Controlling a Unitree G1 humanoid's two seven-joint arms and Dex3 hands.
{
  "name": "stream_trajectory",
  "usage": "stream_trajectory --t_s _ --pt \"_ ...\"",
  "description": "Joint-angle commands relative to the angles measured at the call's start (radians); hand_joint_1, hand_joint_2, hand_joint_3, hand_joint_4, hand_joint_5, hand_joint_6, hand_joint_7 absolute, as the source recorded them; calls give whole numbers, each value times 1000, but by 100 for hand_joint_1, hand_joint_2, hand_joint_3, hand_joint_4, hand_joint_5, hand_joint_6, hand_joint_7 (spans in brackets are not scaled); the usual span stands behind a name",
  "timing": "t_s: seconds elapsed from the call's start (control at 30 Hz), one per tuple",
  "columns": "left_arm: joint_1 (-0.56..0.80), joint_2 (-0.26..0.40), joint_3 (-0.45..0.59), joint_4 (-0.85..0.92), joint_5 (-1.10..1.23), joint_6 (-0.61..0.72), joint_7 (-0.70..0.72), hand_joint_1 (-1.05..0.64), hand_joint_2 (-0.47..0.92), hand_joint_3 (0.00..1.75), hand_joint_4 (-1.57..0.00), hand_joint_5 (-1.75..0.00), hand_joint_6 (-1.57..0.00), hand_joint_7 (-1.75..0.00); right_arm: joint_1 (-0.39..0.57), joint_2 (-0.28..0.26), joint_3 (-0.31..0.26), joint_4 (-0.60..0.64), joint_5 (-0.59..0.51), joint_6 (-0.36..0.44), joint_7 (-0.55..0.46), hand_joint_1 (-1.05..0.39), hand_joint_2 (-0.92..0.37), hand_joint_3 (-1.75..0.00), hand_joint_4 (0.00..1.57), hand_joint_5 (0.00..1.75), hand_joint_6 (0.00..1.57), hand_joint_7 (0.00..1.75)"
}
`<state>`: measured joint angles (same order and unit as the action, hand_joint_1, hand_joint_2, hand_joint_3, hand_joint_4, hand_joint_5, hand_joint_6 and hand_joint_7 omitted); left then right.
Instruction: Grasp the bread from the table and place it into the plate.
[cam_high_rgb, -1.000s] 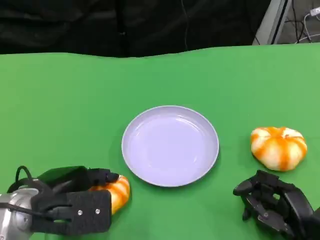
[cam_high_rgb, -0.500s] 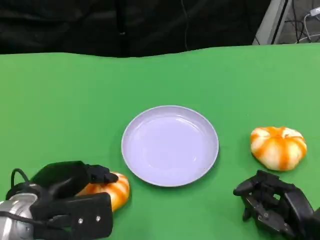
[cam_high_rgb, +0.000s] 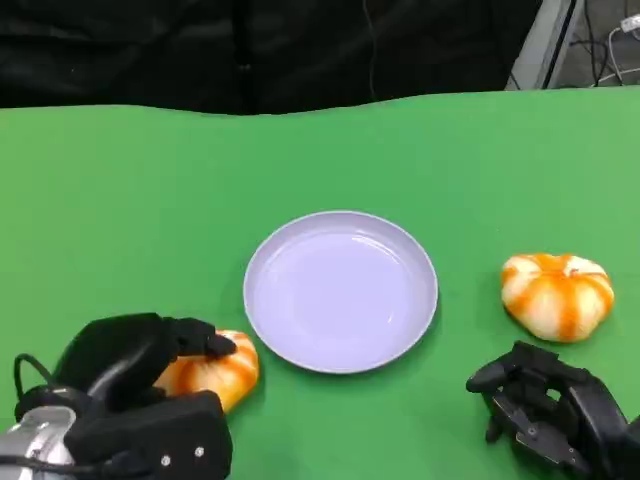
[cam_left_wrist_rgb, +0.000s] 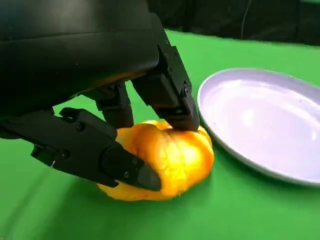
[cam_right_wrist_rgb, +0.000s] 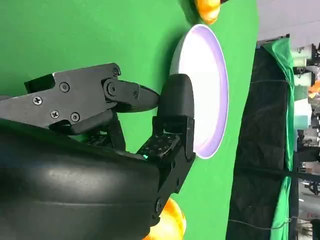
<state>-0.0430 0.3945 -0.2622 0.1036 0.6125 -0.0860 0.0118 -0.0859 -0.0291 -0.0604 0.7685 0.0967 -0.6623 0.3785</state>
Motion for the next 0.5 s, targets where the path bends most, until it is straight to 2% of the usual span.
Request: stream_trajectory --t_s 0.03,0.23,0.5 --pt "8 0 24 13 0 -28 63 -14 92 11 -71 -174 -93 -100 0 -8 -2 -1 5 5 -4 -26 -92 -46 62 175 72 112" --pt "7 -1 25 18 0 -35 70 -14 92 11 -71 -175 -91 -104 0 -8 -2 -1 5 5 -4 -26 -92 -46 62 175 72 112" --pt "25 -9 47 -20 -3 -35 86 -15 92 12 -72 -175 -93 -100 -3 -8 -2 7 2 -1 -7 -26 -92 -46 64 175 73 112"
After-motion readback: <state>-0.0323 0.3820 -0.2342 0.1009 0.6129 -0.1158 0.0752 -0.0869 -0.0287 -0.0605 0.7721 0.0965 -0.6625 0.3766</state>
